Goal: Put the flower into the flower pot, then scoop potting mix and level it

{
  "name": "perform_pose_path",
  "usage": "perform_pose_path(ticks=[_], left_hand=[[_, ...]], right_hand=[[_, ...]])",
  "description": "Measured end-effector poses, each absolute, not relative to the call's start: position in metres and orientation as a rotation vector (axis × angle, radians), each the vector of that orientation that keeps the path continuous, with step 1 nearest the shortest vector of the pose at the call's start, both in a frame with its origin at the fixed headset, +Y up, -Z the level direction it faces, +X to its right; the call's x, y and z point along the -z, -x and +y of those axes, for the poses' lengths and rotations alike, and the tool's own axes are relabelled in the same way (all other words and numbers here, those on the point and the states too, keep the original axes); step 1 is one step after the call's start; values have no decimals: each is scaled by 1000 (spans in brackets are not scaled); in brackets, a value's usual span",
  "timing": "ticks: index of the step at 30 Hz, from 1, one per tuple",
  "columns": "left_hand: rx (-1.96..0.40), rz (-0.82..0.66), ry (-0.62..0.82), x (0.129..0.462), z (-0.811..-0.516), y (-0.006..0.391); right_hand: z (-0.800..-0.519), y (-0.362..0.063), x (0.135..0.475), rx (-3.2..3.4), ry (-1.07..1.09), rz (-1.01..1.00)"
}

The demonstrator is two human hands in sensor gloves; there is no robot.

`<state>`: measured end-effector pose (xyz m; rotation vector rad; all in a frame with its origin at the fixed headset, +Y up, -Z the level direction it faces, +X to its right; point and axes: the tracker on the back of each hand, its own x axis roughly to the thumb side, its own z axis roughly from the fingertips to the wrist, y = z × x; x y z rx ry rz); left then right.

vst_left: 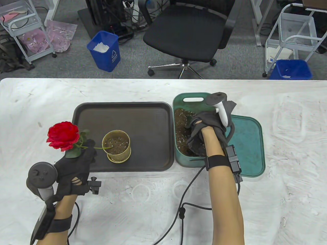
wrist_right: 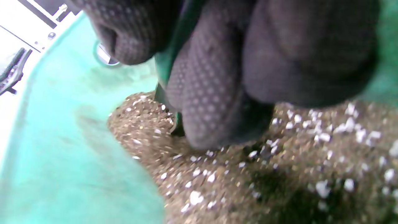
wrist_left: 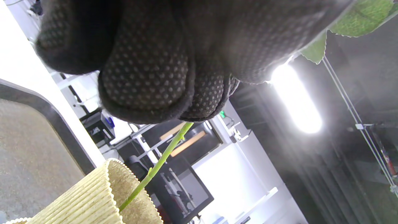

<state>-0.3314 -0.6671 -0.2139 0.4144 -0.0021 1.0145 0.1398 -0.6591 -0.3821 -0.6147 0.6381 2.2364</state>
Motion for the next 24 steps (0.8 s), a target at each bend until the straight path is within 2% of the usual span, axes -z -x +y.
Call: perform_pose_path(ticks=[12,24], left_hand=[[-1021,-4,-407,214,-666,331],[-1027,-5,-404,214,-666,331]], right_hand=[[-651,-159,352,-1983,581,662],[-646,-176,319,-1753,589,525]])
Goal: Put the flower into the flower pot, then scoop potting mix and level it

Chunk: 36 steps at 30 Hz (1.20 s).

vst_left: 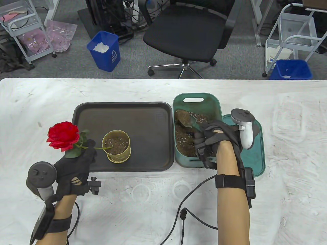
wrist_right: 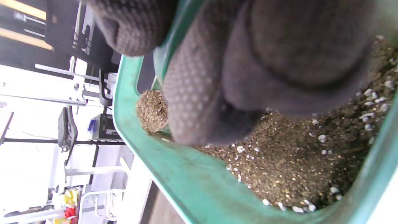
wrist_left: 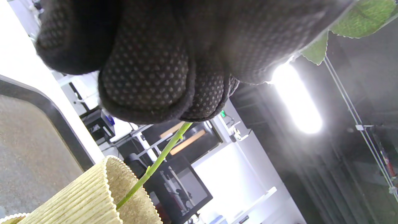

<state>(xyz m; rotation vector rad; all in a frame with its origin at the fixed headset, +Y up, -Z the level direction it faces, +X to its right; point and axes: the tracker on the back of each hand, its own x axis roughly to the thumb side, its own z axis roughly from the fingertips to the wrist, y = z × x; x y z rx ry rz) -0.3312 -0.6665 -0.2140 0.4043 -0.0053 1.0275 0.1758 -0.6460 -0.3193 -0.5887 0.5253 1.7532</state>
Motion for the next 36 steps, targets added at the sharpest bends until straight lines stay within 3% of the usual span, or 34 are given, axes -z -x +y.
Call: perform_pose_path(ticks=[9,18,29,36], left_hand=[[-1032,-3,-404,214,-666,332],[-1029,-6,-404,214,-666,331],[-1033,1,-403,214,-666,332],[-1037,5,-402,214,-666,332]], right_hand=[[-617,-169,305,-1759,500,443],[-595,-94,296,-1797,232,547],[-631,-4,297,-1897,110,732],[-641,26,290,-2131,81,649]])
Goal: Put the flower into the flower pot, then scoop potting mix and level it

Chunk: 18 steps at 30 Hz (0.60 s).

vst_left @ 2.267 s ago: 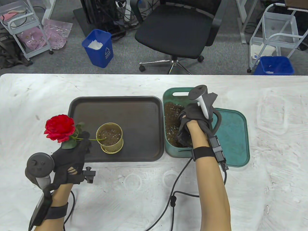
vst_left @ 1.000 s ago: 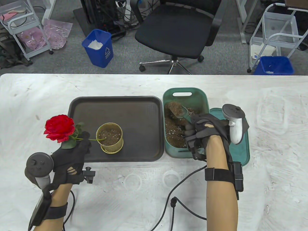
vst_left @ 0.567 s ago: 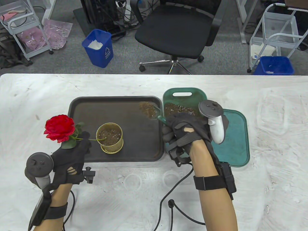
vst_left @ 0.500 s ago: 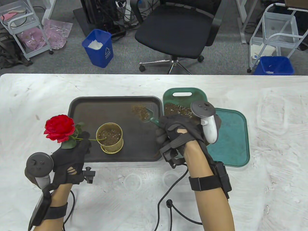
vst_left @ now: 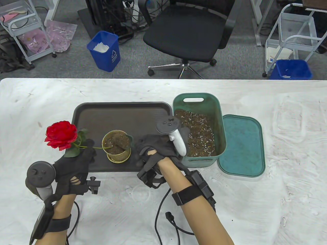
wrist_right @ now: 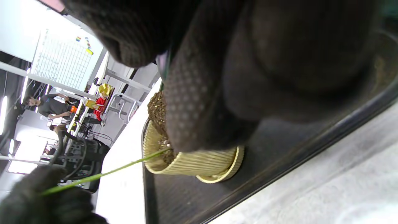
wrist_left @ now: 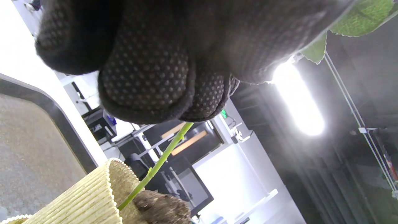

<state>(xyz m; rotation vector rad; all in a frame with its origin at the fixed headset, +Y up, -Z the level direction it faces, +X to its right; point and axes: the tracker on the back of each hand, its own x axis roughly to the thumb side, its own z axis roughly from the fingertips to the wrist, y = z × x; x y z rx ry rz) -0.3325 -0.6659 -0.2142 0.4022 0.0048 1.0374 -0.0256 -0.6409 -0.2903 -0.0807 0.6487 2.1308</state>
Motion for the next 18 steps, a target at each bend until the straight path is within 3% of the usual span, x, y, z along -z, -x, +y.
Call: perform_pose_path(ticks=[11,18], left_hand=[[-1036,10,-405,214,-666,334],[-1032,9,-406,214,-666,334]], right_hand=[[-610,69,271,-2651,-171,307],[-601,80,259,-2773,-241,204]])
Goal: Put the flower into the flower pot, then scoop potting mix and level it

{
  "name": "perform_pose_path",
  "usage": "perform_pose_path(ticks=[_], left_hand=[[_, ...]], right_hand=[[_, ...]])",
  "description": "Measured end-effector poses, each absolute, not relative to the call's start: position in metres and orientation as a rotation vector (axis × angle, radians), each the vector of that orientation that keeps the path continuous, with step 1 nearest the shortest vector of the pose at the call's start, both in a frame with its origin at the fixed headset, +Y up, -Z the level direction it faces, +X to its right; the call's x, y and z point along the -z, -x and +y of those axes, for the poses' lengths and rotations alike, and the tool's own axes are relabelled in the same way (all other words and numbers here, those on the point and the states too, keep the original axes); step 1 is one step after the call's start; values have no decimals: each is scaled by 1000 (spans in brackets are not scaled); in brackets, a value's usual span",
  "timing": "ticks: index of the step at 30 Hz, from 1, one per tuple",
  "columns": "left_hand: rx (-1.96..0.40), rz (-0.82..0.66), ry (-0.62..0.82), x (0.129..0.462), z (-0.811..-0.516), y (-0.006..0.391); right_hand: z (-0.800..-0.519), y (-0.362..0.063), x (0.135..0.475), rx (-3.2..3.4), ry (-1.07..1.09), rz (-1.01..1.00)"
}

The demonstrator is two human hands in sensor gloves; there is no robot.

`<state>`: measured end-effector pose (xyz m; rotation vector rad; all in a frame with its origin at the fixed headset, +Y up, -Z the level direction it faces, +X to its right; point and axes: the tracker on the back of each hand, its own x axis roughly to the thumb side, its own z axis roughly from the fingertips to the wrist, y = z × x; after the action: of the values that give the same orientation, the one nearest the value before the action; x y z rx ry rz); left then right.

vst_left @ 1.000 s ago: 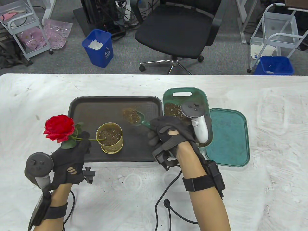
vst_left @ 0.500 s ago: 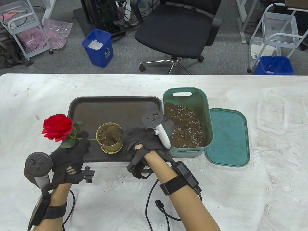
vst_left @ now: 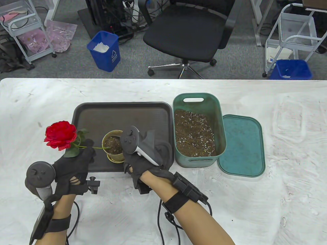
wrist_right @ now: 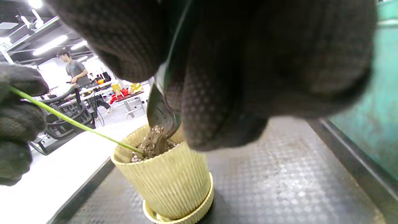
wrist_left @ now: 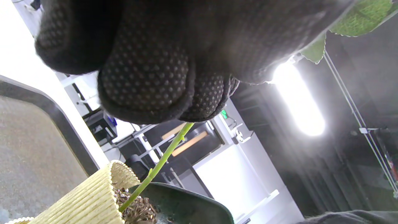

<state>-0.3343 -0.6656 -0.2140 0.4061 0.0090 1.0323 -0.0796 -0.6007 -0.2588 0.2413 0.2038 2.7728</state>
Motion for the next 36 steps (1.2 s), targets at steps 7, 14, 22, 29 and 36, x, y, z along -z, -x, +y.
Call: perform_pose_path(ticks=[7,14,22,29,36], left_hand=[[-1040,18,-406,215,-666,337],[-1042,13,-403,215,-667,336],[-1041,11,-402,215,-667,335],[-1041,8,-401,216,-667,335],[-1044,13,-401,216,-667,336]], right_hand=[[-585,63,259,-2744,-175,149],[-553,17,262,-2690,-48,43],[-525,-62,273,-2615,223,-39],[-542,-128,298,-2627,537,33],[-585,-138,319,-2797,724,461]])
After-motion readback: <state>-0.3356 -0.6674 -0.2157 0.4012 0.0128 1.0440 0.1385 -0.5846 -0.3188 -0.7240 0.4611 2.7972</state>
